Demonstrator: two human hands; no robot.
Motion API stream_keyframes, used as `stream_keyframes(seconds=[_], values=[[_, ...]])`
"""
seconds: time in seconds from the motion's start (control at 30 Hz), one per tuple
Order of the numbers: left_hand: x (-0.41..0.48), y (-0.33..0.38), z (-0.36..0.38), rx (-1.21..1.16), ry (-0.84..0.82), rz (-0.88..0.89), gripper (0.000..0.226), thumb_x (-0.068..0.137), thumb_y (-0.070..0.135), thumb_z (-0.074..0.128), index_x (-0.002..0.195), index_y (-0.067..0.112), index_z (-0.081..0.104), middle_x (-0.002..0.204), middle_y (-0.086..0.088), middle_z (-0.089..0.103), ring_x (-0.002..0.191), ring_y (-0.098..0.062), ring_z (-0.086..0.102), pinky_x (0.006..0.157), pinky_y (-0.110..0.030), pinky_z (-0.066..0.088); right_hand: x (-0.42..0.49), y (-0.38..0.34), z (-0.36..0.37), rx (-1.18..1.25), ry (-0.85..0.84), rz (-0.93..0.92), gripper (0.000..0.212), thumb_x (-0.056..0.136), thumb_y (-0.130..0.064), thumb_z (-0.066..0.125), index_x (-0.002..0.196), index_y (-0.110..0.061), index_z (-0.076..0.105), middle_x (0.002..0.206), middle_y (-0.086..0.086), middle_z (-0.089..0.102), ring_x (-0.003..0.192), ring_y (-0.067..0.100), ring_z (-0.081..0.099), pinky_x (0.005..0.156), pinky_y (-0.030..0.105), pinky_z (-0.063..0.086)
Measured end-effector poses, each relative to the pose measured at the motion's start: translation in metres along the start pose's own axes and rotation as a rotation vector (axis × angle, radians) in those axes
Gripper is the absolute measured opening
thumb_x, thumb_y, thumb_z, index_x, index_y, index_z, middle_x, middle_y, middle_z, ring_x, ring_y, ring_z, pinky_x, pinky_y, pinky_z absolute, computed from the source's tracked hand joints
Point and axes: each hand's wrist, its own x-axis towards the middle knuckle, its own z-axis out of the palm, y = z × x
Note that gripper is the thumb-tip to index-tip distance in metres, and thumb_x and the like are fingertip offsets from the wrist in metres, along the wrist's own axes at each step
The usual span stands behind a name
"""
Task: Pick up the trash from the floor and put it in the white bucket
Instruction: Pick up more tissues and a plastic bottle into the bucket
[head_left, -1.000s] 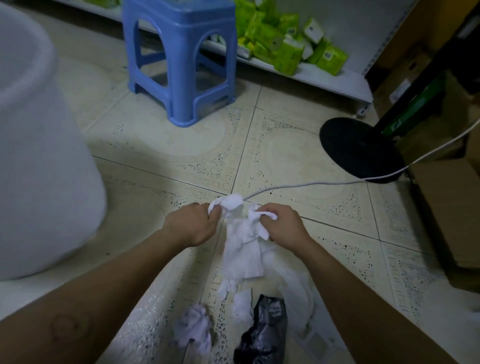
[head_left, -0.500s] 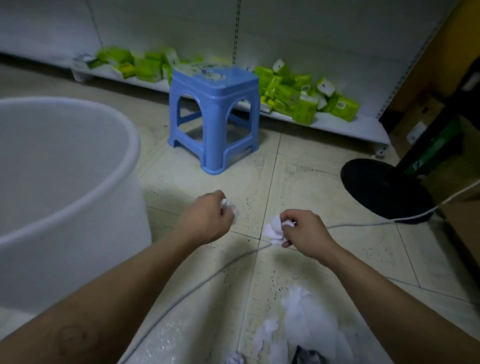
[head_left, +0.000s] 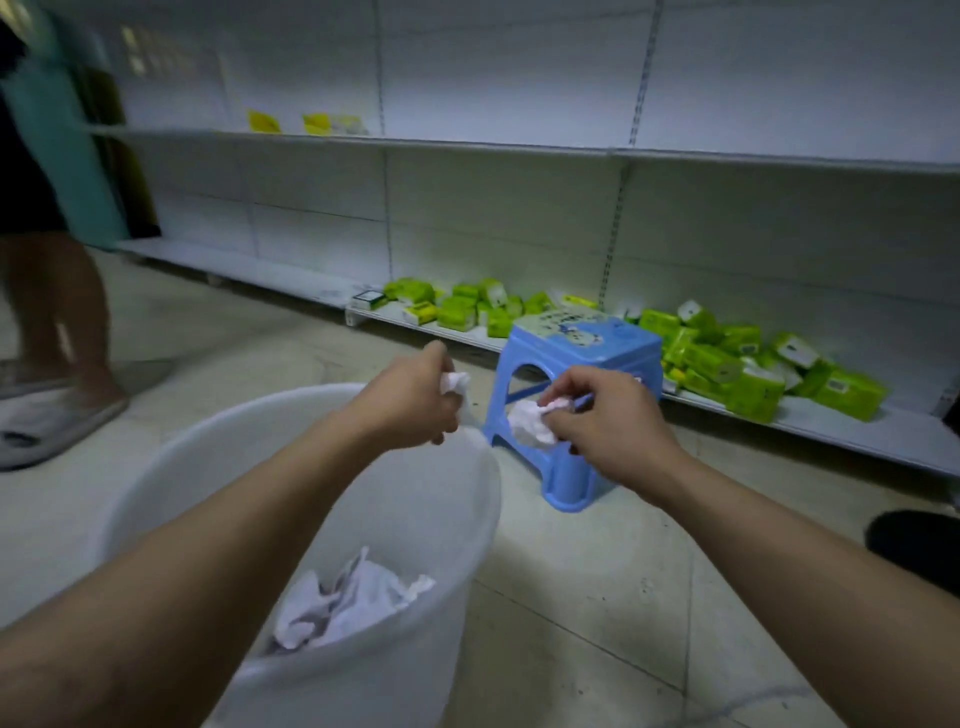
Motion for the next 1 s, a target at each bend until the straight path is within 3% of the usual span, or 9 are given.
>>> stream_keyframes(seconds=[0.1, 0.17, 0.27, 0.3, 0.37, 0.53, 0.73, 0.87, 1.0], values=[[-0.009, -0.030, -0.026, 0.014, -0.020, 0.026, 0.006, 0.082, 0.016, 0.064, 0.079, 0.021, 0.062, 0.070, -0.007, 0.072, 0.060, -0.025, 0.070, 0.049, -0.023, 0.048, 0.001, -0.019, 0.040, -0.017, -0.049, -0.066, 0.019, 0.077, -0.013, 0.065, 0.079, -0.031, 0.070, 0.082, -0.003, 0.066, 0.069, 0.012, 0.058, 0.067, 0.026, 0.045], [-0.014, -0.052, -0.031, 0.050, -0.075, 0.012, 0.013, 0.080, 0.017, 0.066, 0.091, 0.026, 0.068, 0.082, -0.007, 0.074, 0.063, -0.021, 0.069, 0.055, -0.021, 0.049, -0.009, -0.018, 0.064, -0.133, -0.131, -0.118, 0.020, 0.082, -0.025, 0.061, 0.096, -0.033, 0.072, 0.095, -0.007, 0.063, 0.087, 0.012, 0.060, 0.079, 0.025, 0.043], [-0.018, -0.071, -0.027, 0.242, -0.251, -0.049, 0.064, 0.079, 0.031, 0.073, 0.138, 0.029, 0.047, 0.136, -0.003, 0.057, 0.114, -0.019, 0.059, 0.095, -0.026, 0.043, -0.028, -0.008, 0.079, -0.435, -0.373, -0.224, 0.039, 0.087, -0.043, 0.051, 0.125, -0.039, 0.058, 0.135, -0.013, 0.057, 0.128, 0.014, 0.048, 0.113, 0.040, 0.026], [-0.019, -0.073, -0.025, 0.311, -0.297, -0.058, 0.075, 0.079, 0.037, 0.072, 0.145, 0.030, 0.037, 0.147, -0.003, 0.046, 0.130, -0.019, 0.047, 0.105, -0.029, 0.036, -0.031, -0.004, 0.076, -0.468, -0.415, -0.217, 0.040, 0.090, -0.043, 0.050, 0.129, -0.039, 0.056, 0.141, -0.015, 0.052, 0.134, 0.012, 0.042, 0.118, 0.045, 0.015], [-0.020, -0.070, -0.020, 0.394, -0.290, -0.028, 0.075, 0.083, 0.042, 0.066, 0.148, 0.029, 0.031, 0.156, -0.004, 0.033, 0.142, -0.019, 0.031, 0.112, -0.032, 0.027, -0.033, 0.004, 0.065, -0.445, -0.366, -0.196, 0.038, 0.091, -0.043, 0.050, 0.128, -0.038, 0.056, 0.140, -0.015, 0.053, 0.136, 0.010, 0.038, 0.120, 0.048, 0.004], [-0.023, -0.035, 0.012, 0.402, -0.211, 0.197, 0.068, 0.085, 0.051, 0.060, 0.144, 0.026, 0.036, 0.149, -0.001, 0.043, 0.136, -0.020, 0.040, 0.110, -0.035, 0.035, -0.027, 0.032, 0.028, -0.434, -0.163, -0.103, 0.047, 0.085, -0.044, 0.059, 0.131, -0.033, 0.054, 0.138, -0.010, 0.056, 0.131, 0.017, 0.046, 0.117, 0.048, 0.022], [-0.035, 0.022, 0.088, 0.449, -0.242, 0.504, 0.073, 0.082, 0.058, 0.057, 0.143, 0.022, 0.039, 0.152, -0.003, 0.039, 0.144, -0.019, 0.027, 0.119, -0.037, 0.020, -0.043, 0.104, -0.011, -0.585, -0.273, 0.136, 0.080, 0.076, -0.054, 0.066, 0.145, -0.036, 0.031, 0.152, -0.005, 0.040, 0.139, 0.021, 0.038, 0.114, 0.045, 0.029], [-0.055, 0.056, 0.155, 0.420, -0.329, 0.523, 0.076, 0.083, 0.059, 0.055, 0.145, 0.019, 0.036, 0.151, -0.002, 0.039, 0.142, -0.018, 0.031, 0.120, -0.040, 0.015, -0.054, 0.135, -0.043, -0.725, -0.367, 0.192, 0.088, 0.075, -0.054, 0.068, 0.148, -0.038, 0.022, 0.157, -0.005, 0.031, 0.142, 0.024, 0.031, 0.114, 0.051, 0.024], [-0.080, 0.076, 0.211, 0.385, -0.441, 0.548, 0.074, 0.083, 0.057, 0.055, 0.145, 0.021, 0.034, 0.149, -0.001, 0.041, 0.140, -0.018, 0.032, 0.117, -0.037, 0.021, -0.073, 0.158, -0.081, -0.735, -0.420, 0.249, 0.089, 0.075, -0.049, 0.071, 0.149, -0.033, 0.025, 0.156, 0.001, 0.033, 0.139, 0.027, 0.036, 0.112, 0.048, 0.033]])
